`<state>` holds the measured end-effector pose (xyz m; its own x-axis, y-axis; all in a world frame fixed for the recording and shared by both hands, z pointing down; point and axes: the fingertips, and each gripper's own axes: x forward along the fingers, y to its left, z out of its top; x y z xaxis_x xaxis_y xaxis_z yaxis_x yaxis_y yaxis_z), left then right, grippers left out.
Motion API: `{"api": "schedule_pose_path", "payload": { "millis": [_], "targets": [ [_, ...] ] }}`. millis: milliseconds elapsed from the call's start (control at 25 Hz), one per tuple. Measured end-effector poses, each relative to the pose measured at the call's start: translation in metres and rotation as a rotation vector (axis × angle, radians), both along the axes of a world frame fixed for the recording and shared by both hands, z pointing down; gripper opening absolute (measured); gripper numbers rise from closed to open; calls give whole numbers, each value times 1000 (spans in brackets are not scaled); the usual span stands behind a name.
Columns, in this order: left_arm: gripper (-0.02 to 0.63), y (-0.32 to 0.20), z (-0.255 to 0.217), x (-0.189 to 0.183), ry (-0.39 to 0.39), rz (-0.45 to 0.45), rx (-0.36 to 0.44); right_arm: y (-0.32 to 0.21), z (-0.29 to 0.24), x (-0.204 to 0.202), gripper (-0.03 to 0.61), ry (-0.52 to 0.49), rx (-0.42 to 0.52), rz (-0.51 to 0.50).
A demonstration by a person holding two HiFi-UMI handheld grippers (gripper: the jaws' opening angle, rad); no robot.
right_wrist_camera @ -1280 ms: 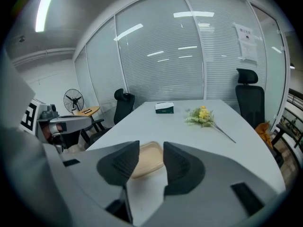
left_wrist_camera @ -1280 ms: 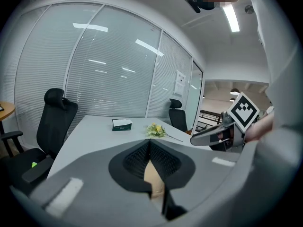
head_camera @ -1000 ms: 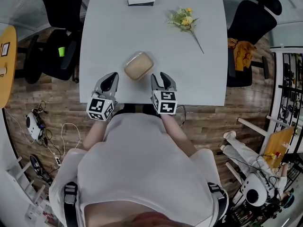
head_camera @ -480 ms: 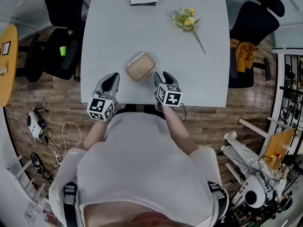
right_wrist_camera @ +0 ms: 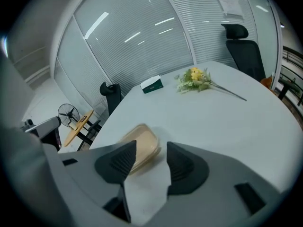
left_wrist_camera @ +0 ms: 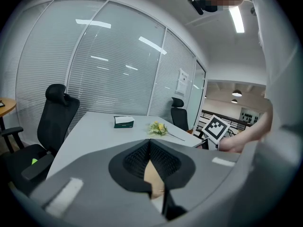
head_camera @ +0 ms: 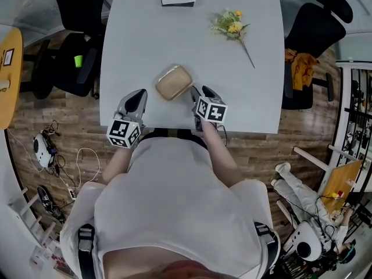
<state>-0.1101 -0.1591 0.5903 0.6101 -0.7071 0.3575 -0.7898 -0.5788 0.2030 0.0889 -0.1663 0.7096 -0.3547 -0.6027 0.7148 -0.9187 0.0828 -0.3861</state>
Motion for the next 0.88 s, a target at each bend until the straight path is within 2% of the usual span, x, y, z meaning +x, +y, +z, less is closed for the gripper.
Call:
{"api": "schedule_pose_path", "payload": {
  "millis": [360, 880],
  "targets": [
    [9, -2, 4, -3, -1, -7, -17, -8, 29, 0, 216, -9, -79, -7],
    [9, -12, 4, 9, -18, 26, -14, -20, 57, 1, 216, -84, -168, 27]
  ]
}}
